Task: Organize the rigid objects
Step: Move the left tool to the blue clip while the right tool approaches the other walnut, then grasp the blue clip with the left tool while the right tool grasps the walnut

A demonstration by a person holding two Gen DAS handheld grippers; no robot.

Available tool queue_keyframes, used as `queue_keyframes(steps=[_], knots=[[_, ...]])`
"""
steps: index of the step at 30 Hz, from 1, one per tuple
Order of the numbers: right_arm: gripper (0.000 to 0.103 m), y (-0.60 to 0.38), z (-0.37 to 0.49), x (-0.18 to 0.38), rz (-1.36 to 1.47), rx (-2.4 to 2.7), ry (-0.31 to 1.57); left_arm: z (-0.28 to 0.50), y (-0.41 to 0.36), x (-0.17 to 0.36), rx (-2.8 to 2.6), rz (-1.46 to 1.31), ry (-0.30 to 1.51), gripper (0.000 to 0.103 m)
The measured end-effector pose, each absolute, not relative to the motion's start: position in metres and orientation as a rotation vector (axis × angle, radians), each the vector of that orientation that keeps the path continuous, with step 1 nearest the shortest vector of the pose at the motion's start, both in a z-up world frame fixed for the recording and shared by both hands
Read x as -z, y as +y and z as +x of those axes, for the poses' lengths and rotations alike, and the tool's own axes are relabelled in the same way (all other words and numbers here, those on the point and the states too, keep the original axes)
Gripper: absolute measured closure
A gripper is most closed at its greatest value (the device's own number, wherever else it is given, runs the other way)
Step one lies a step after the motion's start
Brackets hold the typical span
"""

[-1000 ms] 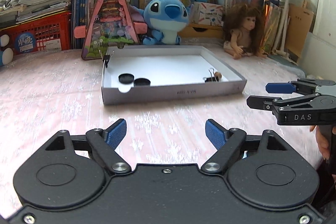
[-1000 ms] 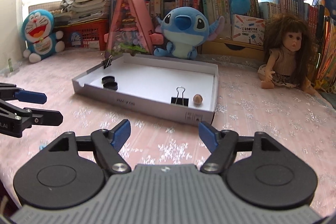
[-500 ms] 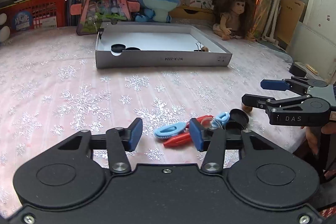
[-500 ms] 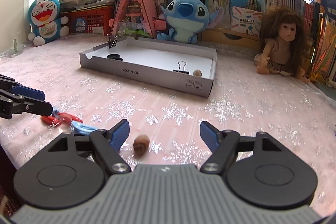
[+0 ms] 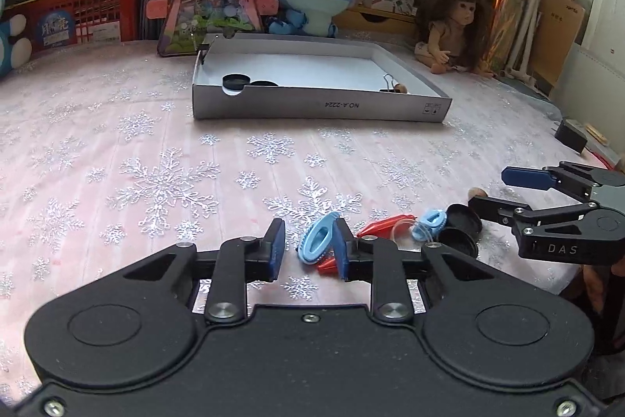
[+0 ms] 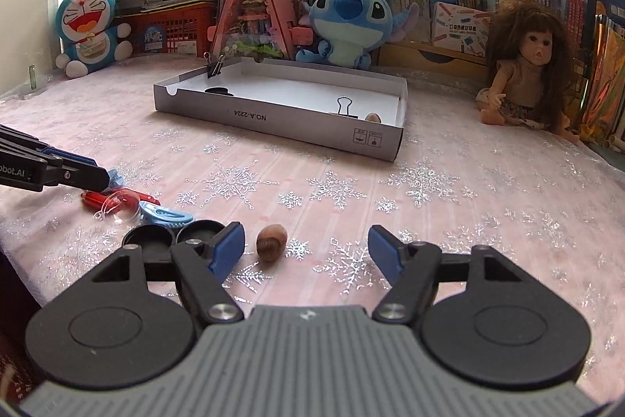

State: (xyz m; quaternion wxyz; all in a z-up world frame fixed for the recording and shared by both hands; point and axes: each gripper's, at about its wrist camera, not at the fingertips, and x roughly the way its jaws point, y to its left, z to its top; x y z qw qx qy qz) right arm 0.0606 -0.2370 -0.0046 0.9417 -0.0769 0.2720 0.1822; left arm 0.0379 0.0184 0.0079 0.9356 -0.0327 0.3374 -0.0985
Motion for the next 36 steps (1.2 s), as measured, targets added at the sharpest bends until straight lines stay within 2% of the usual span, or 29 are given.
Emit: queue_keyframes(steps=[8,13,14,15,16,18,19,20,36], knots=[[0.027,-0.236,0.061,0.008,-0.156,-0.368,0.560,0.037,0.018,-0.007,0.198,-0.060,0.694,0.078],[0.035,-0.232,0.061,0.010,-0.163,-0.366,0.552,0.039,0.011,-0.003,0.204,-0.048,0.694,0.078],[0.040,-0.231,0.061,0.010,-0.166,-0.365,0.548,0.039,0.010,-0.002,0.205,-0.046,0.693,0.081],[0.048,-0.230,0.061,0.010,-0.172,-0.365,0.544,0.039,0.010,-0.002,0.207,-0.045,0.693,0.088],[0.052,-0.229,0.061,0.010,-0.179,-0.365,0.541,0.038,0.010,-0.002,0.206,-0.042,0.692,0.091],[0.068,-0.228,0.060,0.011,-0.182,-0.377,0.542,0.037,0.010,-0.002,0.202,-0.043,0.690,0.091],[0.073,-0.227,0.060,0.010,-0.182,-0.387,0.543,0.037,0.010,-0.002,0.202,-0.043,0.690,0.091],[0.082,-0.226,0.059,0.010,-0.184,-0.390,0.541,0.037,0.010,-0.002,0.201,-0.045,0.690,0.091],[0.082,-0.231,0.074,-0.003,-0.143,-0.351,0.523,0.055,0.013,-0.016,0.168,-0.070,0.648,0.091]])
